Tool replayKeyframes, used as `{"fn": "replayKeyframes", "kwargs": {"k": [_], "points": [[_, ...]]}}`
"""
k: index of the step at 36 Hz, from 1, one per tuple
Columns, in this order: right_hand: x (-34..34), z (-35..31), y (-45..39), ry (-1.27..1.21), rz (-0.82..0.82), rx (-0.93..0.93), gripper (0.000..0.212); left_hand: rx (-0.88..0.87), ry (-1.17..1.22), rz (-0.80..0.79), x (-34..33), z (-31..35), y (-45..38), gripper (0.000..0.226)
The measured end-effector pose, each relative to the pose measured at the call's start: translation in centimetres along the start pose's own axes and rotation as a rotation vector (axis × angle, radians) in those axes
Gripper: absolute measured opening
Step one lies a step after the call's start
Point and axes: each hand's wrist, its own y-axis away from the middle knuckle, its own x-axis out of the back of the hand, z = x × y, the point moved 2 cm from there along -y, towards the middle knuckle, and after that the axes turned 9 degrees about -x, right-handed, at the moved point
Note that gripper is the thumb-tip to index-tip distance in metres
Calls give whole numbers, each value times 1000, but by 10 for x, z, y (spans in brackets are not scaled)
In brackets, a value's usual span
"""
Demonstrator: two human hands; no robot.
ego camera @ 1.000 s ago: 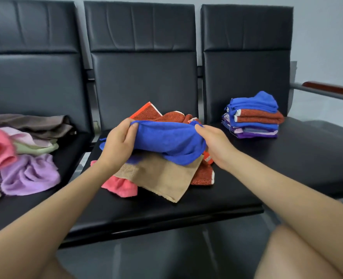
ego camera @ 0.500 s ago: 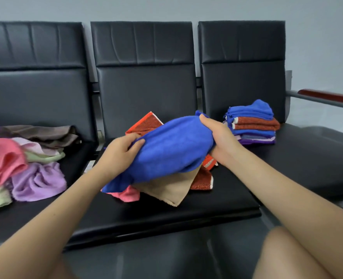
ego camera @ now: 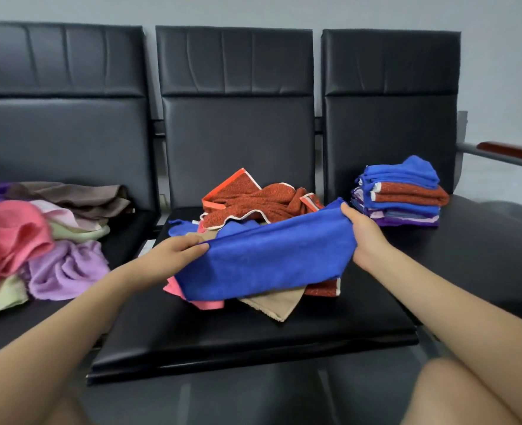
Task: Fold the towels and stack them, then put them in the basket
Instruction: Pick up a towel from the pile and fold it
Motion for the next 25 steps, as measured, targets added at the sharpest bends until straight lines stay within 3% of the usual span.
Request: {"fn": "replayKeyframes", "kwargs": {"k": [4, 7, 11, 18, 25], "points": [[-10, -1, 9, 1, 1, 7, 34, 143, 380, 212, -15, 16, 7, 23], [-21, -7, 23, -57, -30, -9, 25, 227, 478, 365, -23, 36, 5, 20], [-36, -28, 44, -157, -126, -13, 32, 213, 697, 360, -10, 72, 9, 15], [-61, -85, 82, -222, -313, 131, 24, -36, 932, 368, 34, 131, 17, 29], [-58, -115, 85, -193, -300, 214, 24, -68, 1052, 438, 67, 140, 14, 32]]}}
